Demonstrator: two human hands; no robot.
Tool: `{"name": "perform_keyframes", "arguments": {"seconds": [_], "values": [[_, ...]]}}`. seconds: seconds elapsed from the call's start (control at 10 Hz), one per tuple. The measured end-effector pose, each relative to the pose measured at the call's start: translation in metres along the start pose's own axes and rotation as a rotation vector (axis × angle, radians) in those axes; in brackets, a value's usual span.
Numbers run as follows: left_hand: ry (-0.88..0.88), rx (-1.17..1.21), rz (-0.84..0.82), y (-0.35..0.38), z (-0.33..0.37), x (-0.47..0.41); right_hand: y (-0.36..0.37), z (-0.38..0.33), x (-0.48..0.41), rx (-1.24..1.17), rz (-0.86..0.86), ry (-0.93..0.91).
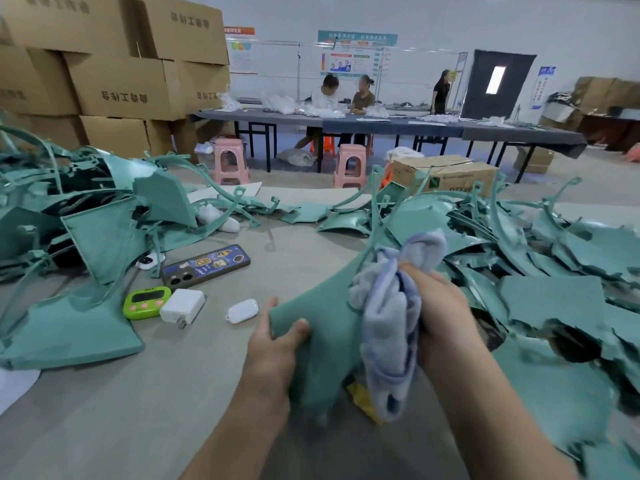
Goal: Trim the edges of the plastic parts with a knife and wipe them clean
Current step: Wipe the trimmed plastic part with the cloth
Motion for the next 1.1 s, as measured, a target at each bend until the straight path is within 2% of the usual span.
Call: {"name": "perform_keyframes", "arguments": {"seconds": [0.1,0.2,0.3,0.4,0.5,0.6,0.7,0.8,0.9,1.0,1.1], "values": [[0.321,-0.394,-0.012,-0.006,0.022,-0.001,0.025,0.007,0.021,-0.152,-0.092,0.063],[0.384,-0.404,-0.130,0.005,0.021,0.000,0.041,0.014,0.030,-0.117,-0.179,0.068],[0.136,0.115,-0.216,0.008,-0.005,0.002,0.052,0.022,0.031,0.042,-0.179,0.039],[-0.115,0.583,-0.454,0.031,-0.015,0.015,0.059,0.023,0.029,0.237,-0.174,-0.107],[-0.158,0.686,-0.399,0.017,-0.012,0.004,0.077,0.026,0.037,0.715,-0.313,-0.353],[-0.199,0.697,-0.376,0.020,-0.003,0.013,0.087,0.053,0.053,1.038,-0.533,-0.336],[-0.326,0.970,-0.340,0.021,0.006,0.026,0.082,0.064,0.066,1.229,-0.506,-0.419],[-0.111,0.982,-0.623,0.029,0.025,0.022,0.081,0.070,0.081,1.281,-0.489,-0.530],[-0.322,0.639,-0.092,0.009,-0.006,0.005,0.082,0.078,0.089,1.336,-0.513,-0.549],[-0.177,0.598,-0.018,-0.015,-0.007,-0.010,0.077,0.084,0.086,1.433,-0.459,-0.500],[-0.193,0.632,-0.034,-0.024,-0.004,-0.013,0.066,0.087,0.076,1.483,-0.336,-0.371]]}}
Point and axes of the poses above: each hand's wrist, its own x-axis away from the middle knuckle, its own y-axis out of the palm, z = x × y, the point moved 8 cm from there along -x, towards the middle knuckle, and after that the axes turned 5 degrees about y, right-handed, at the moved point
